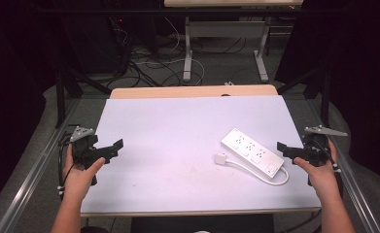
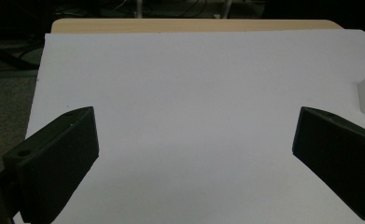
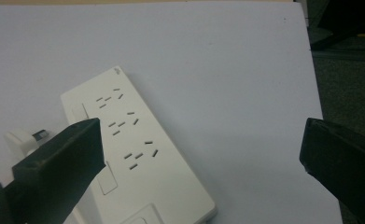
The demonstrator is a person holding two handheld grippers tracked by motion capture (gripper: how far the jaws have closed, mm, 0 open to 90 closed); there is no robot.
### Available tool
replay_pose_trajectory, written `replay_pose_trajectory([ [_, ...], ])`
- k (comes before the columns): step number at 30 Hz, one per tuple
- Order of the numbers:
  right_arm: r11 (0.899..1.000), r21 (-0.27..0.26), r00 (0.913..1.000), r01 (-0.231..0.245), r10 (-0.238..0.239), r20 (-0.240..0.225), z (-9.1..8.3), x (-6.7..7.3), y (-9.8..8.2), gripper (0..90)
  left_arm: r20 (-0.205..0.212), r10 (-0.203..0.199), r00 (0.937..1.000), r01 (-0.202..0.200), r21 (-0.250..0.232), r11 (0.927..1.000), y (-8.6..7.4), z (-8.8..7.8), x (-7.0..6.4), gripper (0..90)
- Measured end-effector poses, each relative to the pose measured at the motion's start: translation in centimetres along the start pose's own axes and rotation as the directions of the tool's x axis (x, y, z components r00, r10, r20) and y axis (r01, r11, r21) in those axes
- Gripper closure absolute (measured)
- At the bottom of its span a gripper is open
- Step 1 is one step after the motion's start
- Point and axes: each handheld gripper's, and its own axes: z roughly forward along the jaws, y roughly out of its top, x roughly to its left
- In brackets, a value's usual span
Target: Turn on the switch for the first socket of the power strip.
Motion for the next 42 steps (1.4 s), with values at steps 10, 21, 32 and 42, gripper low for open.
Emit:
replay_pose_trajectory([
  [10,0.999,-0.025,0.9982,-0.022,0.023,0.056,0.3,-2.1,-0.6,0.0,-0.021,0.002,0.9998,-0.002,0.005,1.0,-0.8,0.4,1.3,0.4],
  [21,0.995,-0.049,0.9919,-0.087,0.091,0.089,0.9,-3.5,-1.5,0.0,-0.042,-0.006,0.9991,0.007,0.017,0.9998,-1.5,0.9,2.2,0.4],
  [32,0.993,-0.042,0.9864,-0.106,0.111,0.121,2.1,-4.5,-2.6,0.4,-0.046,-0.012,0.9989,0.013,0.029,0.9995,-2.0,1.5,2.5,0.4],
  [42,0.996,-0.027,0.9888,-0.083,0.086,0.122,3.1,-4.4,-3.4,1.0,-0.052,-0.006,0.9986,0.009,0.055,0.9985,-3.2,2.9,2.6,0.4],
])
